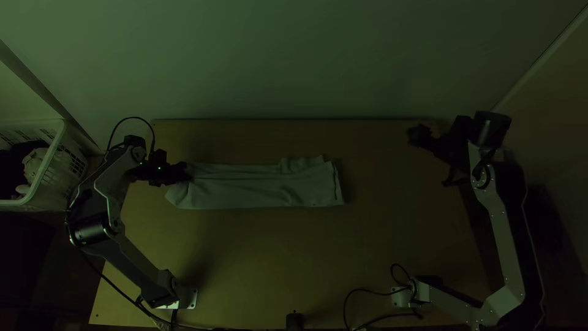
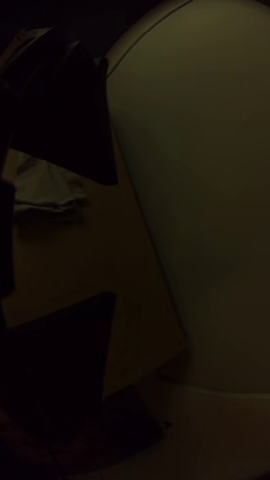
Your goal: Fold the t-shirt
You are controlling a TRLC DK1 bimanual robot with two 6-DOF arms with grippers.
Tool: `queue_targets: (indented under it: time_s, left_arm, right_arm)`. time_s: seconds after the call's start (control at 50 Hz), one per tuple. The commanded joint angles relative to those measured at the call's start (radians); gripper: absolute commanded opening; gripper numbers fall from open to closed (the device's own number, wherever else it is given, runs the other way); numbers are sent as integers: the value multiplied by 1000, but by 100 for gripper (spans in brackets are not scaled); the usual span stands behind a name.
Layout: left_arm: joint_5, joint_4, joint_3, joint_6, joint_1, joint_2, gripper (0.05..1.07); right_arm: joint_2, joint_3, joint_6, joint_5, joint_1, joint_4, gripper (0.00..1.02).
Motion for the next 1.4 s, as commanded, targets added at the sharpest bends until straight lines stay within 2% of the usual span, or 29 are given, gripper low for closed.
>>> queue_targets:
  time_s: [0.0,0.22,0.5,0.98,1.38]
  left_arm:
    - [-22,-45,38,49,27,-84,8]
    - [-79,-120,63,83,16,-190,8]
    - [-156,-243,161,69,-91,-250,8]
    - [-241,-393,455,-101,-398,-181,8]
    - [-318,-424,667,-239,-659,-14,8]
  right_arm:
    - [-40,-57,-1,-3,1,53,98]
    - [-46,-83,-1,-3,-10,74,98]
    - [-64,-100,-14,-3,-25,79,98]
    - [-135,-169,-13,-3,-39,79,98]
    - [-212,-234,-4,-3,-53,77,98]
